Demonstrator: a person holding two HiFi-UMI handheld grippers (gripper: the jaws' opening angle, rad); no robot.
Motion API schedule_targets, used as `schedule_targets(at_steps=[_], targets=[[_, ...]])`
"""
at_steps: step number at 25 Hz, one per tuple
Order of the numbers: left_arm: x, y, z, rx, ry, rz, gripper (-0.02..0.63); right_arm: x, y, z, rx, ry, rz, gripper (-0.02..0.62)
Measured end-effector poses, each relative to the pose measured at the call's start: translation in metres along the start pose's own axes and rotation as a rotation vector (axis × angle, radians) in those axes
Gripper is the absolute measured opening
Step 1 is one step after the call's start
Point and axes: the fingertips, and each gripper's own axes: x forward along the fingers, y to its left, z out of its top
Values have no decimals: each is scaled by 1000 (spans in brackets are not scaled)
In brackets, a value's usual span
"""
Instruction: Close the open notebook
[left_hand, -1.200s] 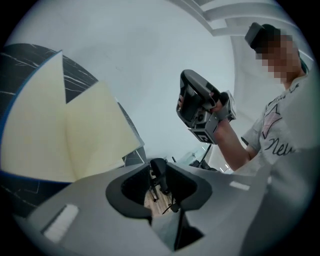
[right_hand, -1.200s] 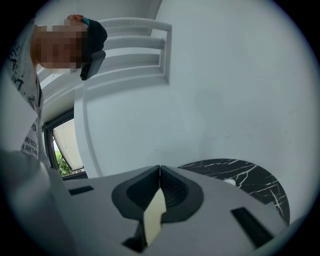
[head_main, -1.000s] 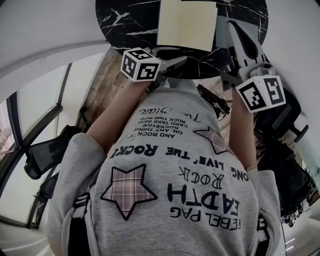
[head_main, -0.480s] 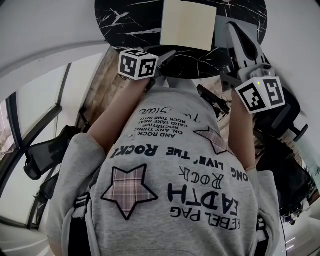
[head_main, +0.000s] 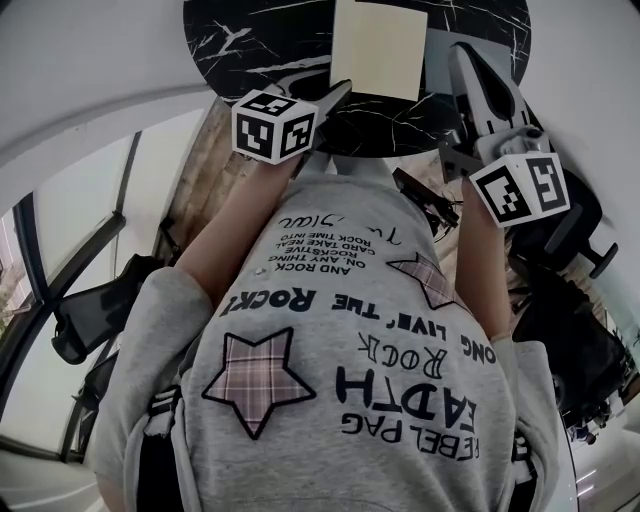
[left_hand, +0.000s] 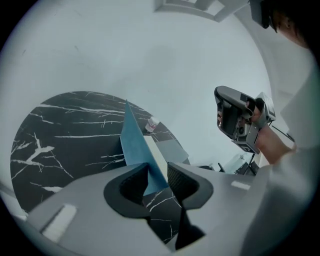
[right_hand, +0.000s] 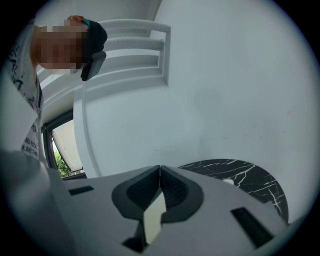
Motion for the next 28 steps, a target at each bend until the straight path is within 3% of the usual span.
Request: schedule_targets(at_steps=[4, 16, 26, 28], targets=[[0, -9, 12, 24, -19, -14, 118, -3, -4, 0, 3, -3, -13, 12], [39, -40, 10, -18, 17, -193, 87, -13, -16, 1, 13, -13, -59, 13], [73, -56, 1, 38, 80, -260, 89, -18, -25, 0, 16, -11, -89, 14], [78, -58, 0, 77, 93, -253, 120, -20, -27, 1, 16, -13, -96, 12]])
